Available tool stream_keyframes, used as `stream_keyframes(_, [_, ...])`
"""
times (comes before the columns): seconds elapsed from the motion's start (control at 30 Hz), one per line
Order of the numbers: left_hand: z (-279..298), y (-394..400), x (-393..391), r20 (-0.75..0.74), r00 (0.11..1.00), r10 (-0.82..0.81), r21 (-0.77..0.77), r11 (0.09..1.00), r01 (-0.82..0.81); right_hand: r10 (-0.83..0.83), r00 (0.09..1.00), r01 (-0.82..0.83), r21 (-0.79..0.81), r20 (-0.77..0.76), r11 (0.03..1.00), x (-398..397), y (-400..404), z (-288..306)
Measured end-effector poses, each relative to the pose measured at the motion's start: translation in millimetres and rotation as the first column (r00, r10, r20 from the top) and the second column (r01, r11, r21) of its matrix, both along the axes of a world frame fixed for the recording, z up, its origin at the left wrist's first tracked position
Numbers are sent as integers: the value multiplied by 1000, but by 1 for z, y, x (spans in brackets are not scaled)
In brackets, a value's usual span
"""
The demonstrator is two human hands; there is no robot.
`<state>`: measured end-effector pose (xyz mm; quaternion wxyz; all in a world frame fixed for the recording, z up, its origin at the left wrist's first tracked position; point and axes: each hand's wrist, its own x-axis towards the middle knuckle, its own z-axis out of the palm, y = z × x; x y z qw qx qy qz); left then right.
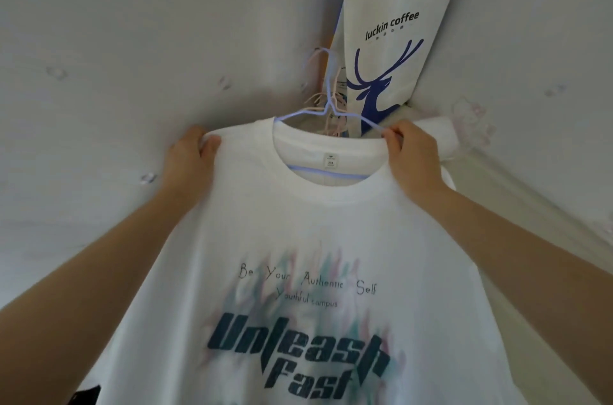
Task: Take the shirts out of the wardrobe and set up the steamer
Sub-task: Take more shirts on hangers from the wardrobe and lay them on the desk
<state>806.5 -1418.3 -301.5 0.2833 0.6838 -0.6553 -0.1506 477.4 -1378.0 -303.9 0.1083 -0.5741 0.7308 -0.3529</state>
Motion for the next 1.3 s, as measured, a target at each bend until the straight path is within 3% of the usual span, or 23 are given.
stream_keyframes(0.1, [-5,-13,-4,24,999,-27,-67,997,29,16,999,-18,-26,-51,1000,-4,-13,-3])
stream_keyframes(0.17, [-19,-18,-3,121,989,-89,-100,990,101,17,997,-18,-13,-78,1000,-5,-15,-17])
stream_keyframes(0.3, [-44,-16,-4,269,955,-124,-40,989,140,22,989,-16,42,-146,999,-8,-7,-41])
stream_keyframes(0.5, [-60,-15,-12,267,957,-112,24,994,110,15,968,28,169,-251,985,-10,-9,-61])
stream_keyframes(0.6, [-62,-12,-16,289,951,-110,-24,992,122,9,958,44,178,-287,983,-7,-9,-63])
stream_keyframes(0.73, [-63,3,-29,486,868,-101,-93,982,166,-6,945,58,147,-327,987,-4,-5,-59])
stream_keyframes(0.9, [-79,24,-39,529,786,-319,120,945,303,32,920,25,139,-392,990,-2,10,-56])
stream_keyframes(1.07, [-90,23,-44,537,787,-303,190,953,237,215,817,-91,249,-535,964,-4,40,-67])
stream_keyframes(1.3, [-92,19,-48,538,787,-302,236,950,203,336,761,-84,430,-554,899,-13,50,-69])
